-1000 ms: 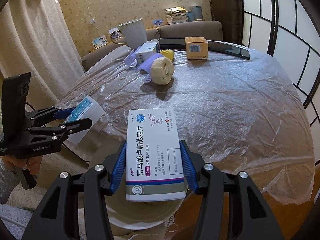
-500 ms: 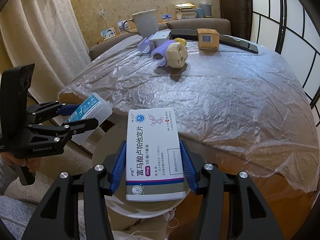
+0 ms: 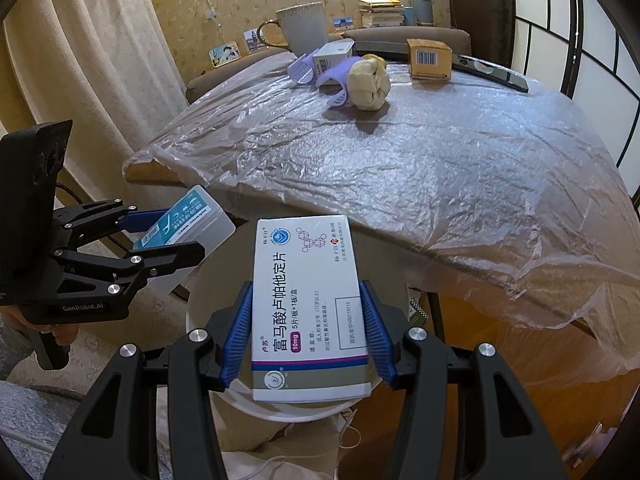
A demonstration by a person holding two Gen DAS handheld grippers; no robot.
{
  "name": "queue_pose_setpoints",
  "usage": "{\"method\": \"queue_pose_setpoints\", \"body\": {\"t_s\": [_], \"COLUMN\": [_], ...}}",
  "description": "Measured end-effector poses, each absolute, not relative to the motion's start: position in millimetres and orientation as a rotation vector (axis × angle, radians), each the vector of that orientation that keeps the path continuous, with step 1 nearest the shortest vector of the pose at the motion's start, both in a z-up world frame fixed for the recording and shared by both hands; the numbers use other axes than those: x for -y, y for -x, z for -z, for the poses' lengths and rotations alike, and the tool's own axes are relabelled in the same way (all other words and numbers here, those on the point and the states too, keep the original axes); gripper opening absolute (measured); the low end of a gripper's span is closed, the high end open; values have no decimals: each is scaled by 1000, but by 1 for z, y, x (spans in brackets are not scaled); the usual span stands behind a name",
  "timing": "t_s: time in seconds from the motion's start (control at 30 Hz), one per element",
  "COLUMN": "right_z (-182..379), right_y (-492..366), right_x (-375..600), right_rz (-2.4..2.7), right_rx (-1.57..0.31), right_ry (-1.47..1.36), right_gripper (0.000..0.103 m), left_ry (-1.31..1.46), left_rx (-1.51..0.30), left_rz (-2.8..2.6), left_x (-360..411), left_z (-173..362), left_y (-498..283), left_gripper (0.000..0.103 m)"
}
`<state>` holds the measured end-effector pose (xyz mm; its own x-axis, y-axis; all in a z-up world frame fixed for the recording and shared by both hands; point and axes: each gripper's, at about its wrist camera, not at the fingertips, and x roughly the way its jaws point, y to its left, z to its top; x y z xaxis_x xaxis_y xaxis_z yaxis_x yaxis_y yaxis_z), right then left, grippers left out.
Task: Collect trash
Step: 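Carry the floss case with the left tool while the right tool carries the medicine box to the bin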
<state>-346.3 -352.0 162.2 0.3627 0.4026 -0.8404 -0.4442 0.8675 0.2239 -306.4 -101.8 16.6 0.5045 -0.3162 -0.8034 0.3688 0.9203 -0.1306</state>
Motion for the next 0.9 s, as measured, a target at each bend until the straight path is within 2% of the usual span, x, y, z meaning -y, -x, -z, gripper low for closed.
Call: {"method": "queue_pose_setpoints", "body": {"t_s": [0.9], "right_z": [-132], "right_y": [340], "right_x": [339], "right_rz": [-538], "right_rx": [-1149], "right_ry": [87], "right_gripper": [51], "left_ry": [-116], "left_rx": [-1035], "left_rz": [371], "left_x": [105], "left_z": [22], "left_y": [297], "left_gripper": [56]}}
